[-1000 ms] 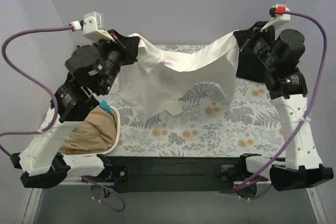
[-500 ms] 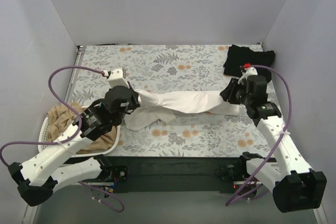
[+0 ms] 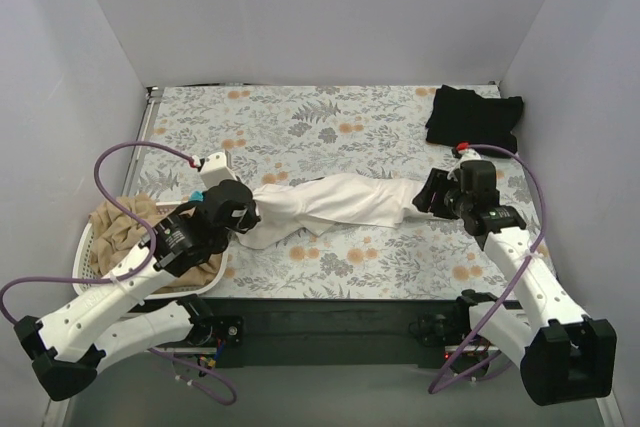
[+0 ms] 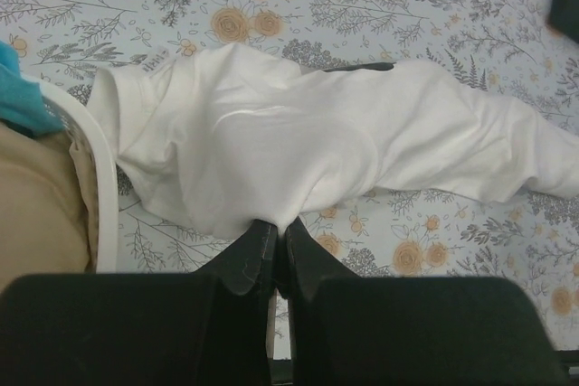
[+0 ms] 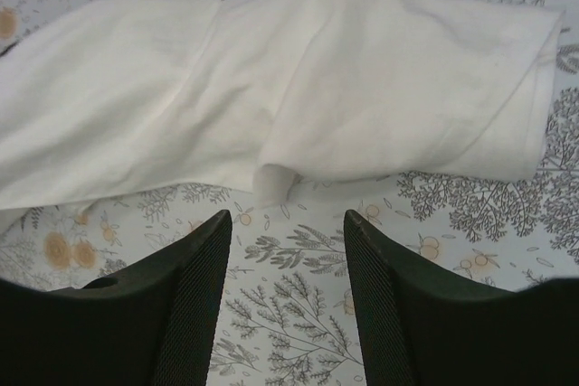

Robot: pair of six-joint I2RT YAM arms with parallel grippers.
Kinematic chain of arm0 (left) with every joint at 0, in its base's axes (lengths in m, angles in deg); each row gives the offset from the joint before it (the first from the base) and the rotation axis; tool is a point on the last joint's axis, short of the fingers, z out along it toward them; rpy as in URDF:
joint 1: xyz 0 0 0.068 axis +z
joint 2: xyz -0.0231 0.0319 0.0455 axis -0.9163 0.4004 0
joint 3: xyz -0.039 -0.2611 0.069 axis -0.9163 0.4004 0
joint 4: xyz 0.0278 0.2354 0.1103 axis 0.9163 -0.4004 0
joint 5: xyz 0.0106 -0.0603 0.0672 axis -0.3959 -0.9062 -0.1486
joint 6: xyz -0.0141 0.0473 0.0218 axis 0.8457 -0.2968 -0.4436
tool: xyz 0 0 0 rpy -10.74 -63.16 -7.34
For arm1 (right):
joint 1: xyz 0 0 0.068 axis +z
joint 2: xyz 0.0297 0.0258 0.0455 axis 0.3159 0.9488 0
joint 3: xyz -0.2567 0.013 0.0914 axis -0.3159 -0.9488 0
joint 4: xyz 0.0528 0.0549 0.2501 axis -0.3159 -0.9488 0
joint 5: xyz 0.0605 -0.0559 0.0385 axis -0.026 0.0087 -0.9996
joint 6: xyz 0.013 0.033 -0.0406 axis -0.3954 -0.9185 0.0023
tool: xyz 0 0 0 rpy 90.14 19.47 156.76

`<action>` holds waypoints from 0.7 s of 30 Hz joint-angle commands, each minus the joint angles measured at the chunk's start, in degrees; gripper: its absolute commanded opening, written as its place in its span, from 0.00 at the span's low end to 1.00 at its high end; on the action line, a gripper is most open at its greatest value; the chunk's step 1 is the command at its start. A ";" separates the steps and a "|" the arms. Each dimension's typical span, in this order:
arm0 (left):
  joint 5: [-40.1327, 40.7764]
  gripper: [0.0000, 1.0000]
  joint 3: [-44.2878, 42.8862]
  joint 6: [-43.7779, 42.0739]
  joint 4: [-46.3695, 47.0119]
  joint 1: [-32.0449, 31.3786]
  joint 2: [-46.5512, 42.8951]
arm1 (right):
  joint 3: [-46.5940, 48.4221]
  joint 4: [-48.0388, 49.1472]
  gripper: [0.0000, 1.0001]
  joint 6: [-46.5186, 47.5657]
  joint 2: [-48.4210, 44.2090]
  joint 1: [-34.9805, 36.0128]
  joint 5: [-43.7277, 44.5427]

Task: Fold and stack the t-shirts
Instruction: Flatten the tshirt out

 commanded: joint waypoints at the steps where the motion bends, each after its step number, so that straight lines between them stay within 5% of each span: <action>1: 0.15 0.00 0.51 1.29 0.07 0.28 0.09 | -3.03 1.05 0.59 -1.14 2.86 0.66 0.40; 12: 1.55 0.00 0.86 0.67 0.07 0.28 0.97 | -7.78 9.56 0.59 -3.16 8.67 2.24 2.07; 21: 1.47 0.00 0.07 0.49 0.25 0.37 2.29 | -2.08 16.86 0.59 -4.56 20.88 4.25 -0.30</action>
